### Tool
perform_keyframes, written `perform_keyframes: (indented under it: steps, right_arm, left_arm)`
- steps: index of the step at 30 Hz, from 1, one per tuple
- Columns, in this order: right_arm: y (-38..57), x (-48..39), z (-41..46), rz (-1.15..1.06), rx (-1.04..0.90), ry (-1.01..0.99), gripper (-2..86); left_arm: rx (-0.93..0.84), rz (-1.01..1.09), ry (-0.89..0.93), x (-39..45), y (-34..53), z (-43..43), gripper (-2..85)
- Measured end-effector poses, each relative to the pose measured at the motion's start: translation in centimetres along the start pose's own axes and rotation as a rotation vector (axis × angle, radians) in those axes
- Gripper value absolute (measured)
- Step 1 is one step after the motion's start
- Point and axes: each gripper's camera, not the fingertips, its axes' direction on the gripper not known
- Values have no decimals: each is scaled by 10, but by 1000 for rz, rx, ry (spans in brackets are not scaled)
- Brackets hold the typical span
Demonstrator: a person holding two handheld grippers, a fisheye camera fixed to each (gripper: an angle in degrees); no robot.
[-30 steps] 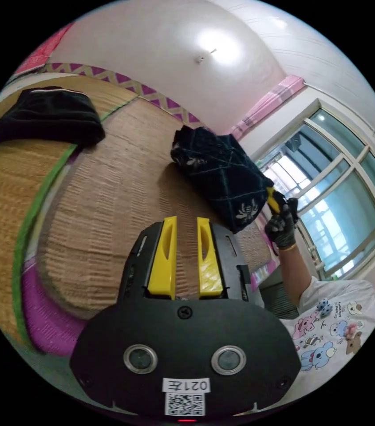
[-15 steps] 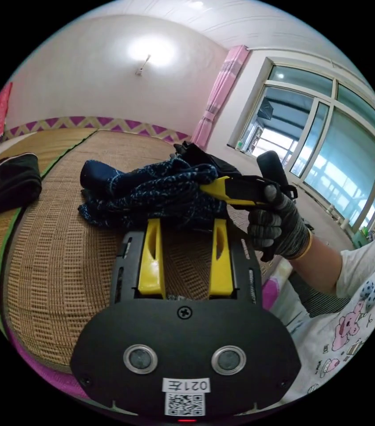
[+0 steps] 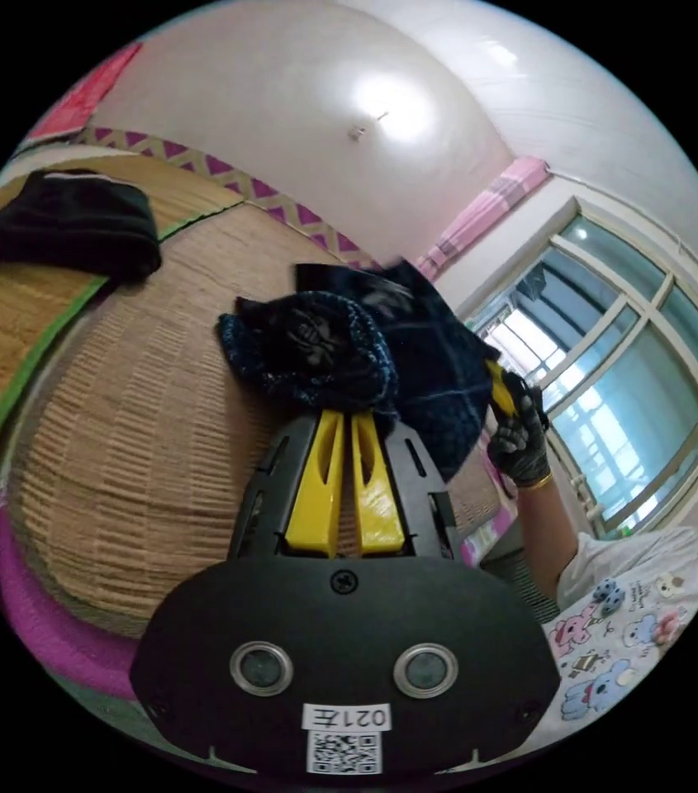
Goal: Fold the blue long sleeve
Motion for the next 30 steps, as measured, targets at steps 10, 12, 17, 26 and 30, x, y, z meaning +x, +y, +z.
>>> perform_keyframes:
  steps: [10, 12, 17, 26, 30]
  right_arm:
    - [158, 68, -121, 385, 1, 82, 4]
    - [161, 58, -137, 354, 45, 103, 8]
    - [79, 26, -122, 42, -25, 336, 57]
    - [-96, 108, 18, -56, -327, 551, 95]
    - [-123, 154, 32, 89, -383, 502, 98]
  left_arm:
    - [-278, -198, 183, -68, 14, -12, 3]
    - [-216, -164, 146, -62, 12, -31, 17]
    - [-85, 98, -51, -22, -31, -47, 49]
    - [-299, 256, -222, -26, -166, 85, 97]
    - [-364, 144, -185, -59, -198, 120, 108]
